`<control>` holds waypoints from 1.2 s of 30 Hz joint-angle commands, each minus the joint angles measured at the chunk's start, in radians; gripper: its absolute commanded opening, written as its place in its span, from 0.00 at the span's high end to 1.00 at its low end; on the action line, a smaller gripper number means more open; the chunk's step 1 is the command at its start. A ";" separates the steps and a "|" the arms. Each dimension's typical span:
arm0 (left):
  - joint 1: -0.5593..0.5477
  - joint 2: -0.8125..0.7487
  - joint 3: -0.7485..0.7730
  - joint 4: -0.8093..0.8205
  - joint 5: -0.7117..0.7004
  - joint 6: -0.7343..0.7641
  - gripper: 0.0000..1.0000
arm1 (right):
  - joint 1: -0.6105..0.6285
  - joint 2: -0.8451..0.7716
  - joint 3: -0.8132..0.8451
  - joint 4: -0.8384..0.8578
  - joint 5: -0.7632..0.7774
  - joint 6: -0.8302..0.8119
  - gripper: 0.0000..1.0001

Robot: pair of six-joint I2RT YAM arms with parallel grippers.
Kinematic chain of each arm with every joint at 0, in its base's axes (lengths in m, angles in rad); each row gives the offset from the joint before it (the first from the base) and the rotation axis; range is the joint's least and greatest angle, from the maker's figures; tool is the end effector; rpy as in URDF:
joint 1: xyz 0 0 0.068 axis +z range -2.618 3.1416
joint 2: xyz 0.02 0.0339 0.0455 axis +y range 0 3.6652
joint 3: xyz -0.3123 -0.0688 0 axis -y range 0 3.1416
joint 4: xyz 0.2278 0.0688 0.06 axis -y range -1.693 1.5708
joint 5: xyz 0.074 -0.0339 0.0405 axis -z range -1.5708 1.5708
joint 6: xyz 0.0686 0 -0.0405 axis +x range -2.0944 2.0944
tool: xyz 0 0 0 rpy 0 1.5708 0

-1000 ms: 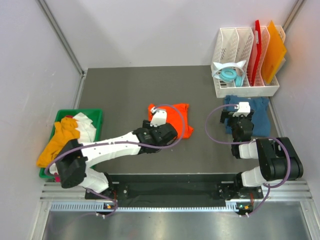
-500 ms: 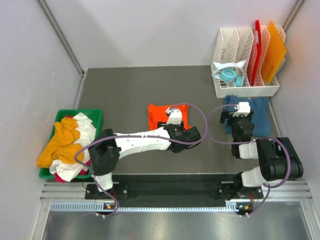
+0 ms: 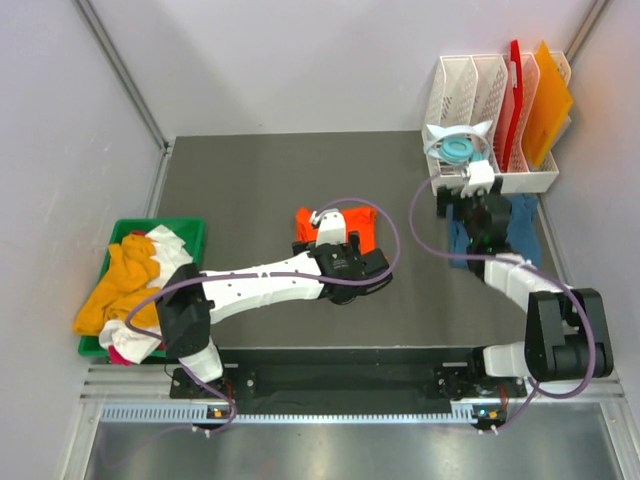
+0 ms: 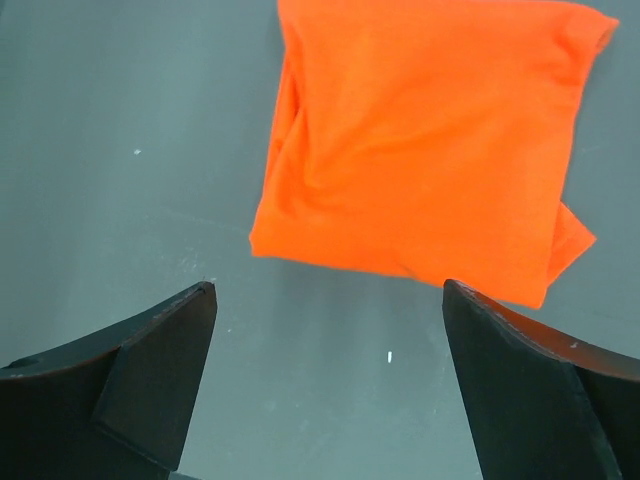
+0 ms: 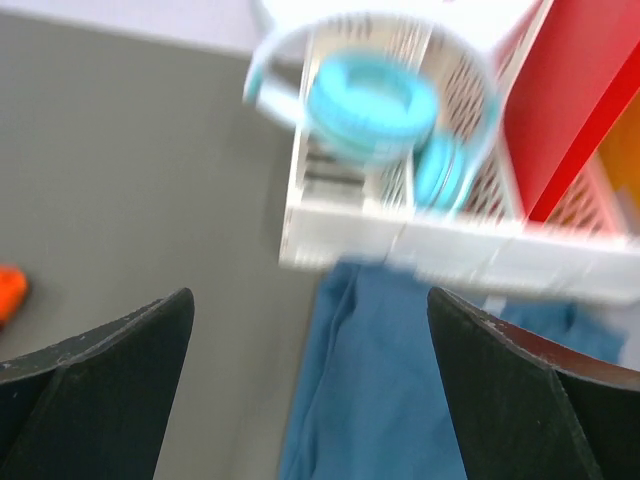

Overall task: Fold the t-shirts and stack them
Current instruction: Put the neatly folded tshirt into the corner of the board with the right arm

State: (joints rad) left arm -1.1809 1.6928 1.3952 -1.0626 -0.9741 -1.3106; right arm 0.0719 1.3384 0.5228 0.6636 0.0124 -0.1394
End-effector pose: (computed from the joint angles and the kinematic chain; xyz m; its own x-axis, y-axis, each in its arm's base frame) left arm 0.1729 -0.2716 0.3040 -0.5344 -0.1282 -0.8355 -0.2424 0.9702 0.0061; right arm 0.2882 0.0199 0.2711 -0.1413 -0.1495 -0.9786 -0.0800 0.9870 -0.1392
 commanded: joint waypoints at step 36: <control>0.167 -0.028 -0.076 0.596 0.199 0.620 0.02 | 0.155 -0.111 0.476 -1.001 -0.338 -0.264 0.00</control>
State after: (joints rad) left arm -1.0908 1.6745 1.2720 -0.4892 -0.8135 -0.6720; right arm 0.1829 1.2709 1.0245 -0.4767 -0.2852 -0.3973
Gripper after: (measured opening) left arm 0.990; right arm 0.996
